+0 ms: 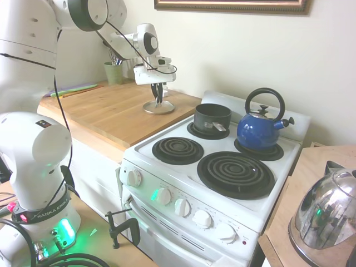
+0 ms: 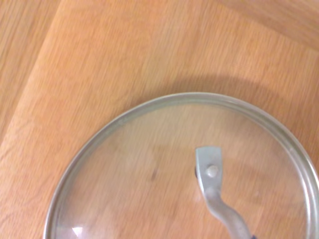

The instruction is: Uncover the lid of the pot

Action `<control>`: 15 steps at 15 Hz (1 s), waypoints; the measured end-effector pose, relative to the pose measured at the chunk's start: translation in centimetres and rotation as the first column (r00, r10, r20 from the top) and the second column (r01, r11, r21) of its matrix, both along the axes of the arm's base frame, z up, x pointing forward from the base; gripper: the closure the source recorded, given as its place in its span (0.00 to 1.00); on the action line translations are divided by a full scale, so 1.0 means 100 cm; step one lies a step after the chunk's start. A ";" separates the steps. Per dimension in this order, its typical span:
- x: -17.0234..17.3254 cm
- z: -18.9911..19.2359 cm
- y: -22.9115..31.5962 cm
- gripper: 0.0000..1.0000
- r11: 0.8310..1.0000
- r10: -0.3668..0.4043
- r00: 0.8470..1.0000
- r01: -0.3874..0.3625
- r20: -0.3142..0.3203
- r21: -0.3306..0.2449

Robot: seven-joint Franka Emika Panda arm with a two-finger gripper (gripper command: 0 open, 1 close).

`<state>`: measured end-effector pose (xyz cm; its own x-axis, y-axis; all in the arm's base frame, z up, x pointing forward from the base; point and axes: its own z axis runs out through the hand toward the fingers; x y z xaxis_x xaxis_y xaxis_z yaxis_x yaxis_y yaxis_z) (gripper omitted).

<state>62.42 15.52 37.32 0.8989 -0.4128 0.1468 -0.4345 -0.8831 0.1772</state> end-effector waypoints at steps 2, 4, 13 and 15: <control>0.000 0.000 0.000 0.00 1.000 -0.001 1.000 0.001 0.001 0.000; 0.000 -0.001 -0.002 0.00 1.000 -0.002 1.000 0.002 0.004 0.001; -0.006 0.006 -0.010 0.00 1.000 -0.007 1.000 0.006 0.025 0.005; -0.012 0.009 -0.012 0.00 1.000 -0.003 0.999 0.002 0.040 0.011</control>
